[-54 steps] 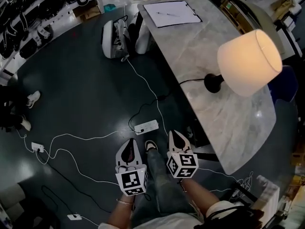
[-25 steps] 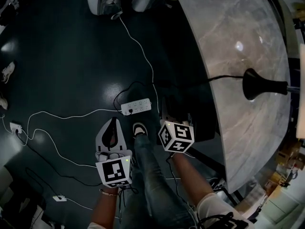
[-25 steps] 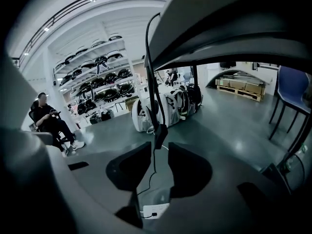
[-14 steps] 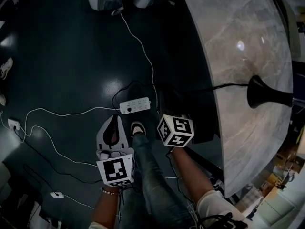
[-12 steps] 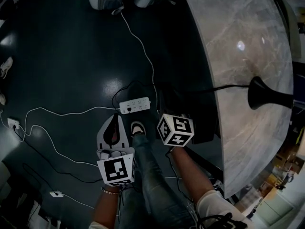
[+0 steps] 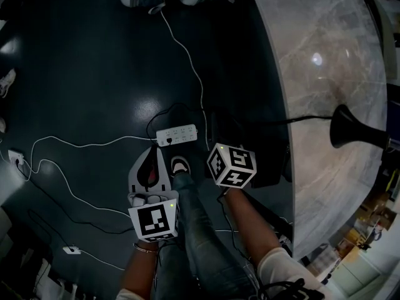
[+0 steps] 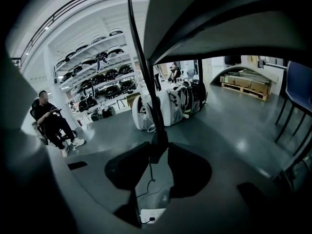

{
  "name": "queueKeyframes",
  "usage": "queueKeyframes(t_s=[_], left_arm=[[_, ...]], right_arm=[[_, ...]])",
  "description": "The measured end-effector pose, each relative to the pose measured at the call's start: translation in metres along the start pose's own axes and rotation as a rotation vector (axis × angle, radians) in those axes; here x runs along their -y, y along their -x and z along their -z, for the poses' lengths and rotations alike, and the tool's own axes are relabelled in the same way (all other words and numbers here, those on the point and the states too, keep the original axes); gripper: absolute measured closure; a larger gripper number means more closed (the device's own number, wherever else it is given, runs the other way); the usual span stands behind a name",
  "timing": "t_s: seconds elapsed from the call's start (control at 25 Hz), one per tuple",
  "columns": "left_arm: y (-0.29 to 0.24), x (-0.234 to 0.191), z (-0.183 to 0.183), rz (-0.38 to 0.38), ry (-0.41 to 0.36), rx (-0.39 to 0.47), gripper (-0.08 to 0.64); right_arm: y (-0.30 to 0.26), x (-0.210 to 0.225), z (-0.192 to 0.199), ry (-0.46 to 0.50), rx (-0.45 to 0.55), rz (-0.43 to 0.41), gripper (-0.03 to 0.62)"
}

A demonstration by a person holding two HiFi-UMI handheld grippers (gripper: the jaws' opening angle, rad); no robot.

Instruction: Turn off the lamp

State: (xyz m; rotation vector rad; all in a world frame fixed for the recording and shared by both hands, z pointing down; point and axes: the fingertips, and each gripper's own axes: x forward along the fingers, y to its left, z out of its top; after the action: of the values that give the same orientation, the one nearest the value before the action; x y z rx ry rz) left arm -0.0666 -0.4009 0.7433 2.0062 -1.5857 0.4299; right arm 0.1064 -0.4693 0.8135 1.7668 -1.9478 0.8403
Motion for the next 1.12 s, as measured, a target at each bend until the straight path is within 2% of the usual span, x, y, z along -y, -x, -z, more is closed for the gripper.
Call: queueKeyframes(t_s=[0.28, 0.44, 0.6, 1.04, 1.12], left_arm=[[-0.001, 0.0, 0.005, 0.009, -0.023, -0.011, 0.566], [-0.001, 0.002, 0.004, 0.002, 0.004, -0.005, 0.566], [-0.001, 0.004, 0.007, 0.011, -0.031, -0.013, 0.566], [0.002, 0.015, 0.01, 0.014, -0.032, -0.013, 0.566], [0.003, 0.017, 0.009, 0.009, -0.013, -0.006, 0.566]], right_arm=[[0.0, 0.001, 0.0, -0.003, -0.014, 0.005, 0.5], [0.001, 0.004, 0.001, -0.006, -0.019, 0.007, 0.503], [0.004, 0.006, 0.001, -0.014, -0.016, 0.001, 0.511], [0.012, 0.009, 0.002, -0.03, -0.001, -0.035, 0.531], [0.014, 0.009, 0.002, -0.032, 0.003, -0.042, 0.531]])
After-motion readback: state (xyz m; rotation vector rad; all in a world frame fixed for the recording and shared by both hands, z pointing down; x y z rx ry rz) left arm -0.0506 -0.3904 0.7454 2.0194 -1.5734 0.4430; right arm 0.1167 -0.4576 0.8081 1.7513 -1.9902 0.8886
